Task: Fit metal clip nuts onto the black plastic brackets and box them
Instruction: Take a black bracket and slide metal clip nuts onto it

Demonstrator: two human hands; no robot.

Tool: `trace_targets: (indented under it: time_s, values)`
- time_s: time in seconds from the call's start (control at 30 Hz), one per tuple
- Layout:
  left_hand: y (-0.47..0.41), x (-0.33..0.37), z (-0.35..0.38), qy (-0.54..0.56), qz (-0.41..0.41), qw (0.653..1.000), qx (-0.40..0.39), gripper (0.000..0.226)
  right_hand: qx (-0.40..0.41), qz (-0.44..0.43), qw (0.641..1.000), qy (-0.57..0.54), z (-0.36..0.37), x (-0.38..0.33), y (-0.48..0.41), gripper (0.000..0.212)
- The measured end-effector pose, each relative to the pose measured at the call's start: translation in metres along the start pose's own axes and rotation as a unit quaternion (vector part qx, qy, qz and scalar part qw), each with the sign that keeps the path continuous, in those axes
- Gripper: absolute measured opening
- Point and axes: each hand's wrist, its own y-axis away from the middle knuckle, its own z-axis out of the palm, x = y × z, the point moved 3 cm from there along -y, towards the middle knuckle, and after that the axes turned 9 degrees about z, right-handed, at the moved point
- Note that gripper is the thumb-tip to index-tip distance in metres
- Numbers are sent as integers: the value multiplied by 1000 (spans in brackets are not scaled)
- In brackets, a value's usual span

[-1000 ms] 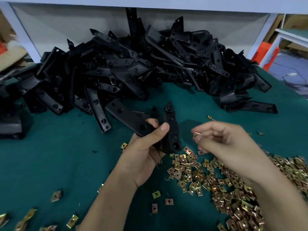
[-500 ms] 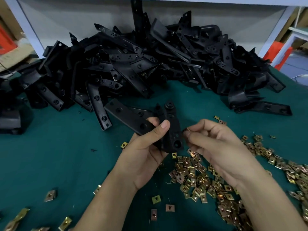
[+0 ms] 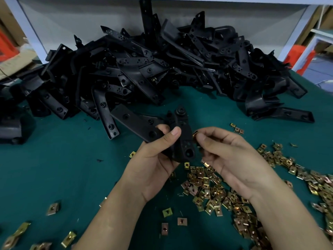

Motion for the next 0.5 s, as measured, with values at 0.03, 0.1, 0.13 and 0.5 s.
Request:
trace_targets:
  time_s: [0.03,0.1,0.13,0.5]
  values:
    - [0,0,0,0,-1,1000,0,30,-7,5,1000,-13,0,0,-1,16]
    - [-1,0,0,-2,0,1000,-1,31,-22,10,999,-36,1,1,-2,22]
    - [-1,0,0,-4,0,1000,-1,32,-30,10,999,-39,1,1,-2,28]
    - [0,0,-1,-18,-10,1000,14,56,-34,-21,998,-40,5,0,-1,18]
